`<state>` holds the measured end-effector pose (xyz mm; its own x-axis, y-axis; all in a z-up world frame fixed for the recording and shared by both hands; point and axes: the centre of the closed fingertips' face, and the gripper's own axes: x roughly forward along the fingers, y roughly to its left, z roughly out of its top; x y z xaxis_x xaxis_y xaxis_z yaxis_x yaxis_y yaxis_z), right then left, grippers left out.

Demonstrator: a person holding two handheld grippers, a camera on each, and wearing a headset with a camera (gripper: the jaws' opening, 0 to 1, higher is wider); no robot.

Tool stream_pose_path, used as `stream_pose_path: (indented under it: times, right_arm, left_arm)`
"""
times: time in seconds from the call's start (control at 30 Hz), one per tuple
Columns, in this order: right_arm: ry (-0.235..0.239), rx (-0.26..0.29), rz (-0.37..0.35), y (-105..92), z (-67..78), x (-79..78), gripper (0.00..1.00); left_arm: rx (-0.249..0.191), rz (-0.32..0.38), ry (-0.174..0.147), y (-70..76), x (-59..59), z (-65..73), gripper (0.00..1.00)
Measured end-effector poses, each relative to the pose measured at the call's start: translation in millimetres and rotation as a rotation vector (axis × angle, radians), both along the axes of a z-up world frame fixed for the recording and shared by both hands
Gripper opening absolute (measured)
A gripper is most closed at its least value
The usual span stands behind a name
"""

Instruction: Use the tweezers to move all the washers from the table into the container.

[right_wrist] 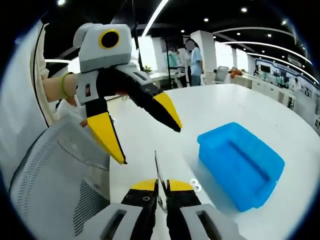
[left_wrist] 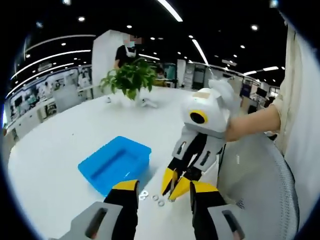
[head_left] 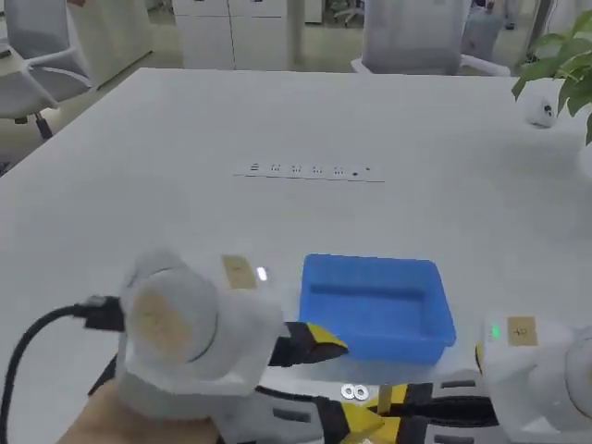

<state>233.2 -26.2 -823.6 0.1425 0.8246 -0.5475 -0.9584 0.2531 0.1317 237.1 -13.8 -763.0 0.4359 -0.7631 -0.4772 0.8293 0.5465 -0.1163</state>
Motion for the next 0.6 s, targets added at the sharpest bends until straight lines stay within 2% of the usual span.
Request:
stream_pose_path:
  times: [0.07, 0.1, 0.13, 0.17, 0.2, 0.23, 0.3, 0.37, 0.43, 0.47, 0.5, 0.6]
  right_arm:
    - [0.003, 0.004, -0.010, -1.5, 0.4, 0.0, 0.02]
    - [-0.001, 0.004, -0.015, -2.3, 0.5, 0.8, 0.02]
    - [0.004, 0.008, -0.034, -4.6, 0.6, 3.0, 0.02]
    - [0.036, 0.028, -0.077, -6.1, 1.2, 4.8, 0.02]
    - [0.048, 0.039, -0.101, -7.6, 1.3, 6.9, 0.02]
    - [0.067, 0.054, -0.123, -9.5, 1.2, 8.8, 0.02]
    - [0.139, 0.092, -0.165, -13.1, 0.7, 9.3, 0.02]
    - [0.176, 0.117, -0.211, -18.2, 0.7, 12.2, 0.02]
    - [0.229, 0.156, -0.263, -23.3, 2.6, 15.4, 0.02]
    - [0.254, 0.181, -0.283, -24.8, 4.7, 16.6, 0.02]
    - [0.286, 0.224, -0.306, -26.8, 9.5, 18.8, 0.02]
    - [0.329, 0.299, -0.368, -34.6, 22.1, 26.6, 0.02]
  left_arm:
    - [-0.050, 0.098, 0.010, 13.6, -4.9, 1.3, 0.54]
    - [-0.061, 0.117, 0.013, 16.1, -6.0, 1.4, 0.58]
    - [-0.090, 0.165, 0.013, 22.5, -9.5, 1.9, 0.61]
    - [-0.109, 0.202, 0.012, 28.0, -13.3, 1.5, 0.65]
    - [-0.115, 0.224, 0.012, 31.3, -16.2, 0.2, 0.68]
    - [-0.114, 0.248, 0.009, 34.9, -18.2, -1.1, 0.70]
    - [-0.117, 0.286, -0.011, 39.9, -23.1, -1.9, 0.73]
    - [-0.116, 0.308, -0.024, 41.4, -25.8, -1.2, 0.75]
    - [-0.084, 0.322, -0.066, 43.8, -23.6, 2.0, 0.78]
    - [-0.064, 0.327, -0.092, 45.5, -21.7, 3.8, 0.79]
    - [-0.061, 0.334, -0.099, 45.4, -23.0, 5.4, 0.80]
    - [-0.086, 0.373, -0.116, 49.2, -25.9, 9.9, 0.83]
